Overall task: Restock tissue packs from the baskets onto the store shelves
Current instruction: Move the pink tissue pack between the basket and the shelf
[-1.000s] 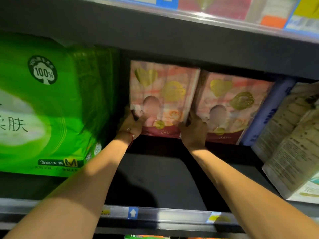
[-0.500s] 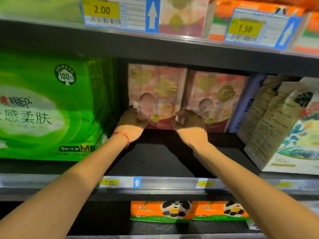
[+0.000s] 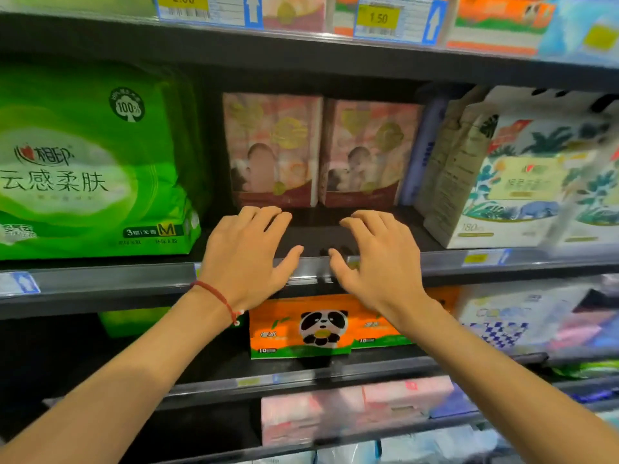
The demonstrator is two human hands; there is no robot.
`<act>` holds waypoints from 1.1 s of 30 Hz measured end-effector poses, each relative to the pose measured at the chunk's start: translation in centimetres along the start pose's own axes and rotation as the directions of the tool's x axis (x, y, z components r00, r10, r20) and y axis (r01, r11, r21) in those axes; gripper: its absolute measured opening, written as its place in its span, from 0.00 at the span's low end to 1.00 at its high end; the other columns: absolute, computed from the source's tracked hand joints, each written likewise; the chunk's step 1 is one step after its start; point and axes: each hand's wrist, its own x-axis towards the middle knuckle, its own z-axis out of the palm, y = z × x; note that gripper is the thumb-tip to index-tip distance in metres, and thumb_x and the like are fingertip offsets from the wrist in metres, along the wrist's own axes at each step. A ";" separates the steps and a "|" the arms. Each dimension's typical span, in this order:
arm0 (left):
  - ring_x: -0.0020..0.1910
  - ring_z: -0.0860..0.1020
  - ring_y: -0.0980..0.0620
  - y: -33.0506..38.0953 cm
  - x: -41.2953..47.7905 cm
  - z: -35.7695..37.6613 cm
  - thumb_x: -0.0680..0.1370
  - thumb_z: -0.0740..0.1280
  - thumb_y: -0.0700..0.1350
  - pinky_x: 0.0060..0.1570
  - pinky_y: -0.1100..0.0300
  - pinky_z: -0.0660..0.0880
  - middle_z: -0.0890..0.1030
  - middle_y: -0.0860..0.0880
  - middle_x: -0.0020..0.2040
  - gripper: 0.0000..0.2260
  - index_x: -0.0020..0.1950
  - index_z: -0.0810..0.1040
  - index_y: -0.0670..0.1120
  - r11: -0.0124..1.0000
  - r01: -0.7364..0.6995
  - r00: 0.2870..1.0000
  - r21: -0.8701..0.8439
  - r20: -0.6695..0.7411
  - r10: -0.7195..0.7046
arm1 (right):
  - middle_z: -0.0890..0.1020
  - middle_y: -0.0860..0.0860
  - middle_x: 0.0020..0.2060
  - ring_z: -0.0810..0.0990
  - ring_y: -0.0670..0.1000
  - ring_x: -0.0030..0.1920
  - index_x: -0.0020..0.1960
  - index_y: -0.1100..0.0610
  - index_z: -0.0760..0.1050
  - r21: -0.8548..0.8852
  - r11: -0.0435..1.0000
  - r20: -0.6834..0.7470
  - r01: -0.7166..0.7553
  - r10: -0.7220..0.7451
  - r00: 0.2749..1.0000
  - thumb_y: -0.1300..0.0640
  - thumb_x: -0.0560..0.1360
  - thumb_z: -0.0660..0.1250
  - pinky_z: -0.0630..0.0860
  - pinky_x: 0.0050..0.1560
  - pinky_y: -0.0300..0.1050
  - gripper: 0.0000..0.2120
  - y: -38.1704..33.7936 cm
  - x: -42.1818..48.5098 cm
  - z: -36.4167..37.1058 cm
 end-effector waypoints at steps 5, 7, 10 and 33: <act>0.59 0.78 0.43 4.9 -4.9 -0.7 0.79 0.64 0.59 0.50 0.47 0.74 0.80 0.45 0.64 0.24 0.66 0.79 0.44 0.990 -0.133 0.991 -0.048 -0.033 0.131 | 0.82 0.54 0.62 0.78 0.58 0.64 0.64 0.56 0.81 -0.068 0.995 -0.013 -0.072 0.072 0.997 0.40 0.76 0.66 0.72 0.64 0.55 0.25 1.3 -8.4 -1.6; 0.59 0.77 0.42 6.9 -6.7 -0.6 0.79 0.64 0.59 0.50 0.47 0.73 0.80 0.44 0.64 0.24 0.66 0.79 0.44 0.984 -0.162 0.986 -0.071 0.016 0.163 | 0.82 0.54 0.63 0.78 0.59 0.64 0.64 0.56 0.81 -0.072 0.993 0.016 -0.097 0.098 0.995 0.40 0.76 0.66 0.73 0.64 0.56 0.25 2.1 -11.6 -2.2; 0.59 0.77 0.43 9.9 -9.4 -0.3 0.79 0.62 0.60 0.51 0.48 0.72 0.80 0.45 0.65 0.24 0.67 0.78 0.45 0.974 -0.198 0.975 -0.113 0.083 0.208 | 0.81 0.54 0.63 0.77 0.59 0.65 0.65 0.55 0.80 -0.089 0.989 0.081 -0.115 0.122 0.989 0.40 0.77 0.65 0.72 0.65 0.57 0.24 3.3 -16.3 -3.3; 0.59 0.78 0.41 53.2 -11.5 9.9 0.76 0.60 0.68 0.51 0.48 0.74 0.80 0.45 0.65 0.32 0.68 0.78 0.46 0.736 -0.486 0.660 -0.472 0.353 0.663 | 0.82 0.56 0.62 0.78 0.62 0.63 0.66 0.58 0.80 -0.373 0.772 0.264 -0.515 0.620 0.739 0.40 0.79 0.64 0.71 0.67 0.59 0.26 31.7 -51.5 -13.6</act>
